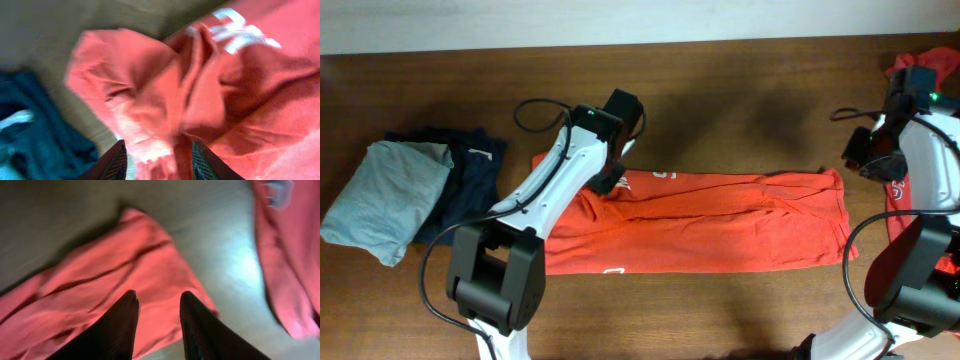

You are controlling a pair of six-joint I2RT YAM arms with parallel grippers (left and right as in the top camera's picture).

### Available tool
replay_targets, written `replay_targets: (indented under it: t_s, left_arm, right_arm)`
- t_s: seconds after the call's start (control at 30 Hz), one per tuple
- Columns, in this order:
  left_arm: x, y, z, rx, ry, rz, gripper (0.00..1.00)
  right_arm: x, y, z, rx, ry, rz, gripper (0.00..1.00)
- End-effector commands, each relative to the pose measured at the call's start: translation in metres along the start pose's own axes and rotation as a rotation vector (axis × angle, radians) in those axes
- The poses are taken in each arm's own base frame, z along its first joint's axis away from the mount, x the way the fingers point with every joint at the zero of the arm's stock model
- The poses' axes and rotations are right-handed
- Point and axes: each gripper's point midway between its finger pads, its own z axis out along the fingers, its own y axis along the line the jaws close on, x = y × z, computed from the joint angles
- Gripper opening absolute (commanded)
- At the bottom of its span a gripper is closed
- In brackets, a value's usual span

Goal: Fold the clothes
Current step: 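Release the folded edge and lift both grippers away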

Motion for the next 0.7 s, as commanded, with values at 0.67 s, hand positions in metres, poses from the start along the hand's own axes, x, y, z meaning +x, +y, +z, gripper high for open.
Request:
replay_targets:
  t_s: [0.67]
  left_arm:
    - [0.039,0.066,-0.100,0.104,-0.181,-0.527,0.45]
  right_arm:
    - [0.054,0.088,-0.218,-0.589,-0.385,-0.308,0.39]
